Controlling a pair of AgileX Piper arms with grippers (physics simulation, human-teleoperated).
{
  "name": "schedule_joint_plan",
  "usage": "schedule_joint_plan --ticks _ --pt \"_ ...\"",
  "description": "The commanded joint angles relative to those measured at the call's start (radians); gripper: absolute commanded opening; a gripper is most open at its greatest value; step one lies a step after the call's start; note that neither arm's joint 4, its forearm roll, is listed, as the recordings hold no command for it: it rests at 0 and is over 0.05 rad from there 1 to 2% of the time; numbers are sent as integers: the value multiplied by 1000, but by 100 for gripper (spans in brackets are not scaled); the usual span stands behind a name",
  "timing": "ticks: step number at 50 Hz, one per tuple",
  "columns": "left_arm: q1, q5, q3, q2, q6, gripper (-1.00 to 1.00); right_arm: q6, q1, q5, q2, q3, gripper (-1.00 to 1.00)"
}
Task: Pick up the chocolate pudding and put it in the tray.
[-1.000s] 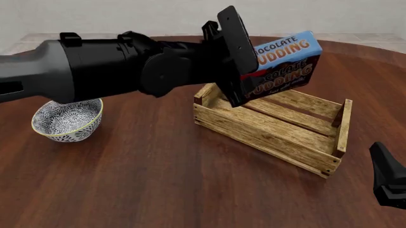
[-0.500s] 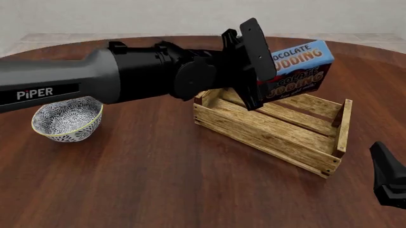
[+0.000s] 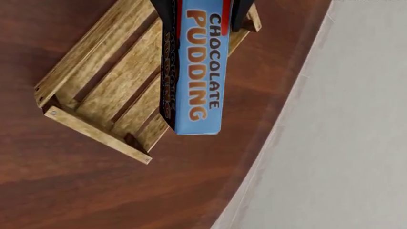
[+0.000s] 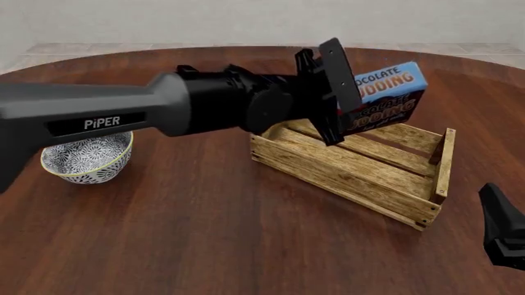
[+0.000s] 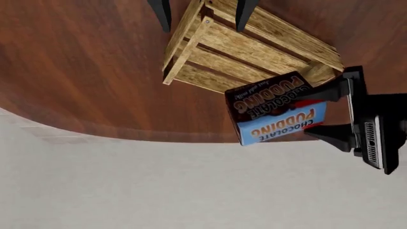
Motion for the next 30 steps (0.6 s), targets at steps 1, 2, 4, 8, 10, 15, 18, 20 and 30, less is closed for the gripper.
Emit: schedule_joint_plan --ticks 1,2,4,8,10,15,18,20,30 --pt "10 -12 -27 41 18 -100 1 1 -1 2 0 100" --pt "10 -12 -27 41 18 -100 1 1 -1 2 0 100" --pt "12 -16 -31 51 14 -100 0 2 -1 2 0 100" --pt "16 -21 -37 62 14 -100 0 3 -1 1 0 100" --pt "18 -23 -42 70 14 -100 1 3 0 1 0 100" --pt "13 -23 -42 77 13 -100 1 2 -1 2 0 100" --pt "13 -21 -42 90 20 -100 2 2 -2 4 0 100" --pt "17 -18 -55 101 16 -100 4 0 -2 4 0 100" --pt "17 -16 -69 124 22 -100 6 -3 -1 1 0 100"
